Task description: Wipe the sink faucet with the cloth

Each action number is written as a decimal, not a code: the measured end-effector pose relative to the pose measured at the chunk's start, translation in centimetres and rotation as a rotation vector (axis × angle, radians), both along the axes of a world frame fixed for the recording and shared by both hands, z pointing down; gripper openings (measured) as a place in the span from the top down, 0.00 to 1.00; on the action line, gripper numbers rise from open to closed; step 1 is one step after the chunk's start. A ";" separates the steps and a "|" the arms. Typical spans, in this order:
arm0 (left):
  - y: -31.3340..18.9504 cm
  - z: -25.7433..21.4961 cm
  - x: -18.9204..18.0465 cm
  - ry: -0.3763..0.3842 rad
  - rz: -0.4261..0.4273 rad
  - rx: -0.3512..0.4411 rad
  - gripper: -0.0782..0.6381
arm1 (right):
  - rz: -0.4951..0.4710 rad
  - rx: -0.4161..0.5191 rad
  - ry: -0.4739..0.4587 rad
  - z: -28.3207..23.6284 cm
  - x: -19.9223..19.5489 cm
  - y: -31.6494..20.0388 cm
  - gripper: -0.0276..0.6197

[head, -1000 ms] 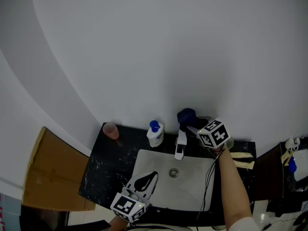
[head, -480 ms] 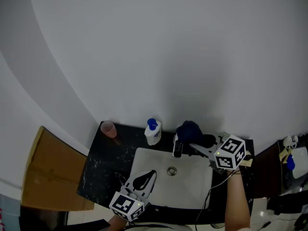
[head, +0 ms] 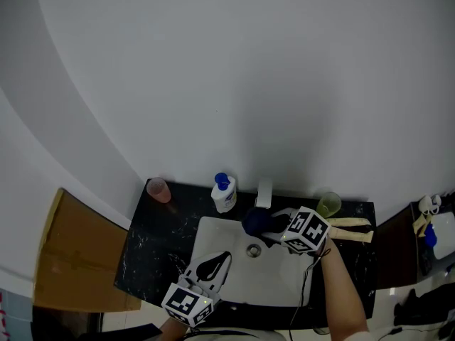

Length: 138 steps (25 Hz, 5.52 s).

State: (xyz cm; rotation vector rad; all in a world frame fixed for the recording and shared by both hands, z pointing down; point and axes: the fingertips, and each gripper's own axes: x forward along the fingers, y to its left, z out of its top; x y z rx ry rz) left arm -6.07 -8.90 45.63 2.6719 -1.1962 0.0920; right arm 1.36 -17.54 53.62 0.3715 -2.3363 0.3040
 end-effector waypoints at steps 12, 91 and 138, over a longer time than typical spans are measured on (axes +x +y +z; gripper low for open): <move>-0.7 -0.8 -0.1 -0.021 -0.013 0.003 0.89 | 0.268 0.063 0.029 0.0 2.2 -6.2 0.76; 0.1 0.1 -1.1 -0.011 -0.004 -0.002 0.89 | 0.301 -0.049 -0.090 0.2 0.8 -6.3 0.76; 0.9 -0.2 -2.5 -0.017 -0.027 -0.003 0.89 | 0.397 0.011 -0.596 -1.4 1.7 -6.0 0.76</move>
